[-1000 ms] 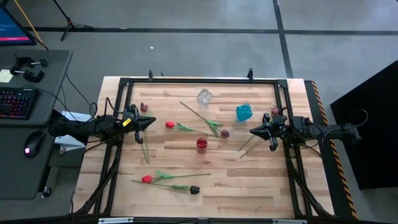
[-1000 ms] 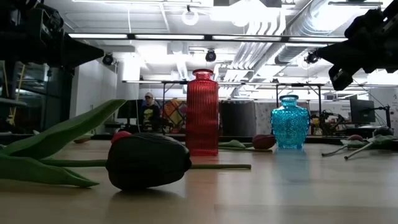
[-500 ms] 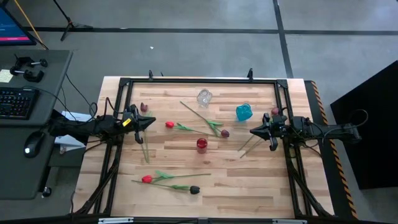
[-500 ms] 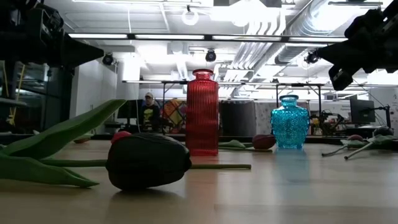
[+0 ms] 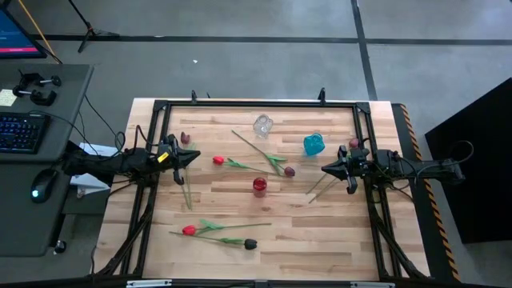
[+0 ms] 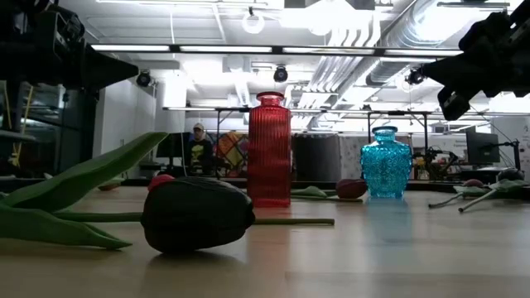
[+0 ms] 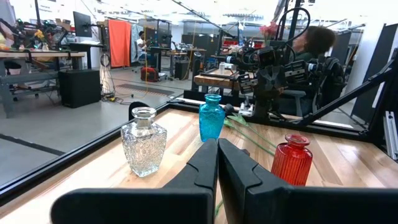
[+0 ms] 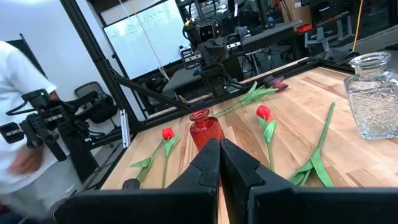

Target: Sort flowers into vase by color

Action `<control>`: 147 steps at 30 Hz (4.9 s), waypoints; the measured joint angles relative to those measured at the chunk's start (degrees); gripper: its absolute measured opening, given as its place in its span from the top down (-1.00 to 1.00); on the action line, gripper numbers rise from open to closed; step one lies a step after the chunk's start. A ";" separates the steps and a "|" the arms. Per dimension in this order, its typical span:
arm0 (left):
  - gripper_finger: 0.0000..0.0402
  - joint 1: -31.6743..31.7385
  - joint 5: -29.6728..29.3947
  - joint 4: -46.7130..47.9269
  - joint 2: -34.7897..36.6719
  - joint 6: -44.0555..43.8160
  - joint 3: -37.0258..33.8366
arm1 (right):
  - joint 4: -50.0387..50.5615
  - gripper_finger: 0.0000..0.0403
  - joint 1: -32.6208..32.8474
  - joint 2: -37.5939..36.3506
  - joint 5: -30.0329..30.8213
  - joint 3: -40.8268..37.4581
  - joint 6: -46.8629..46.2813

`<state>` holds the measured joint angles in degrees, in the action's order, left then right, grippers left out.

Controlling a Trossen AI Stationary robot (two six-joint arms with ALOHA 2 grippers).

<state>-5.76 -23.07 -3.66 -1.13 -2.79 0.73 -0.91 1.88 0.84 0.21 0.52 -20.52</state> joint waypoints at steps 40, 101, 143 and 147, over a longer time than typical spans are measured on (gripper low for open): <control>1.00 -0.02 0.00 0.00 0.00 0.00 -0.02 | -24.16 1.00 0.04 9.42 5.24 13.60 -28.49; 1.00 0.00 0.00 0.02 0.00 0.00 -0.02 | 56.75 0.94 2.93 64.70 14.51 29.31 -99.79; 1.00 -0.02 0.00 0.00 0.00 0.00 -0.01 | -21.22 1.00 -25.13 39.82 25.94 23.85 10.50; 1.00 0.00 -0.02 0.00 0.00 0.00 0.00 | -21.07 1.00 -25.81 40.26 24.02 22.46 11.05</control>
<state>-5.76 -23.09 -3.66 -1.13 -2.79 0.73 -21.98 -23.93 41.10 24.22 22.98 -9.48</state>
